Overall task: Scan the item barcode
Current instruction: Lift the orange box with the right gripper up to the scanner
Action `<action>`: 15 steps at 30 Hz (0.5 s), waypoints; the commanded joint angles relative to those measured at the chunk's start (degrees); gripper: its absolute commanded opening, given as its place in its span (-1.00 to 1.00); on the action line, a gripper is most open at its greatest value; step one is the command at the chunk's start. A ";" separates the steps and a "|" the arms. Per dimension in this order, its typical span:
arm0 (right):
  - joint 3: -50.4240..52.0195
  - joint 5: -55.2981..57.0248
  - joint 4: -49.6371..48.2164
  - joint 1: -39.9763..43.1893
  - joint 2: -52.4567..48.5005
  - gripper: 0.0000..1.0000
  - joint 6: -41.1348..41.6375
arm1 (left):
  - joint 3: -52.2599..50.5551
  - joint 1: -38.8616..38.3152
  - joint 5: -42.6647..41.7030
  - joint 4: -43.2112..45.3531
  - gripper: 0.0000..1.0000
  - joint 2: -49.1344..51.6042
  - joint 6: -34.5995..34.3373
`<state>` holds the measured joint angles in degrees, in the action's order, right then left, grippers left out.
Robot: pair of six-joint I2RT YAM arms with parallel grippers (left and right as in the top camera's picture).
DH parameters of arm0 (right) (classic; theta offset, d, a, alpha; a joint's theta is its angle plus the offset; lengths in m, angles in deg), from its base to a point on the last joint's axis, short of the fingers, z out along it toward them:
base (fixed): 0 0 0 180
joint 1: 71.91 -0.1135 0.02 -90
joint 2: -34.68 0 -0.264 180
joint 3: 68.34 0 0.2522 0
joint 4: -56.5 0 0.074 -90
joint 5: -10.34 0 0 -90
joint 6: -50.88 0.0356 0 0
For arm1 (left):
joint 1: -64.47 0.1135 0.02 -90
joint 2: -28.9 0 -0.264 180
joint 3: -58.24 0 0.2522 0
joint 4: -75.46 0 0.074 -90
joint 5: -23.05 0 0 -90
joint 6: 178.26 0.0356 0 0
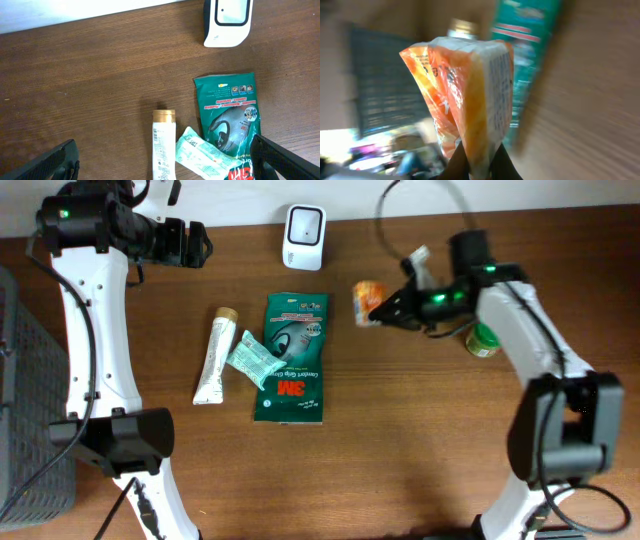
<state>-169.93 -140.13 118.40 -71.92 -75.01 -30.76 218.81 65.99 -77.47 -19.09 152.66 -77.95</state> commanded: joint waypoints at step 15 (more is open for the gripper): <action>0.02 -25.18 0.70 3.37 13.51 -0.92 6.99 | 0.68 0.15 -0.61 0.09 0.98 -1.01 0.55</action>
<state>-169.93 -166.73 119.60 -68.40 -62.95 -23.29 218.81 65.99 -77.47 -19.11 152.66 -77.95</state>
